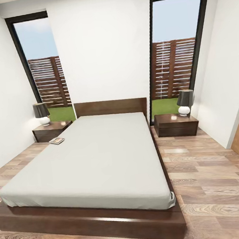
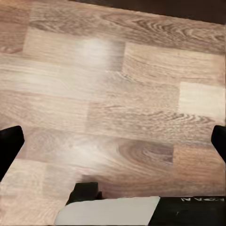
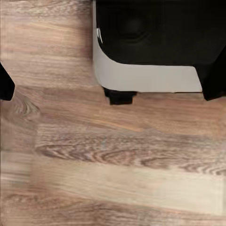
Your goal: In the bedroom, move the book from the bed onto either nightstand, and place the two sandals side by side next to the bed.
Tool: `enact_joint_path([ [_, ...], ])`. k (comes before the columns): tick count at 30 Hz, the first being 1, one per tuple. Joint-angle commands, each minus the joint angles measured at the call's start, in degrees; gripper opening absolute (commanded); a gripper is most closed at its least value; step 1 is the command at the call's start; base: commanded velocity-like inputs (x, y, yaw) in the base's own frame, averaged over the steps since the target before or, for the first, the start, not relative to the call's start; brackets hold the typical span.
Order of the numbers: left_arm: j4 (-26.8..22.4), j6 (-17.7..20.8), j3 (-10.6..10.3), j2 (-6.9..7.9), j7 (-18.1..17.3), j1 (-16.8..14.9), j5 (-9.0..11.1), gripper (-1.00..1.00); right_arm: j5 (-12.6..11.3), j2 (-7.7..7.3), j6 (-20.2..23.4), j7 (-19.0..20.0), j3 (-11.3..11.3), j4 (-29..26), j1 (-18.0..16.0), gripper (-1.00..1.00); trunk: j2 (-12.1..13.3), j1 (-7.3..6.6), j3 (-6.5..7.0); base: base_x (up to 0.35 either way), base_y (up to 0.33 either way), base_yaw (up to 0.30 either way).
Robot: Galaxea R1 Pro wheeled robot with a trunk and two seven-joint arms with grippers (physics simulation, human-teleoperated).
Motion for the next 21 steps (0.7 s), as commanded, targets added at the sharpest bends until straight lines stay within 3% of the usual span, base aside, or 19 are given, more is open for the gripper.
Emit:
enact_joint_path([
  [1,-20.85,-0.23,0.02,-0.03,-0.03,-0.03,0.06,1.0,-0.04,-0.01,-0.21,-0.01,-0.17,-13.61,-0.03,1.0,-0.03,0.0,-0.05,0.0,0.0,0.0],
  [6,-21.12,-0.35,0.08,-0.06,-0.06,0.0,0.48,1.0,-0.05,0.1,-0.4,0.16,-0.62,-13.69,-0.03,1.0,-0.03,0.0,-0.05,0.0,0.0,0.0],
  [9,-20.78,-0.39,0.14,0.03,-0.01,0.07,2.13,1.0,-0.12,0.17,-0.49,0.45,-0.75,-13.62,-0.03,1.0,-0.03,0.0,-0.05,0.0,0.0,0.0],
  [21,-19.89,-0.42,0.24,0.15,0.09,0.1,5.2,1.0,-0.2,0.19,-0.53,0.28,-1.27,-13.44,-0.03,1.0,-0.03,0.0,-0.05,0.0,0.0,0.0],
])
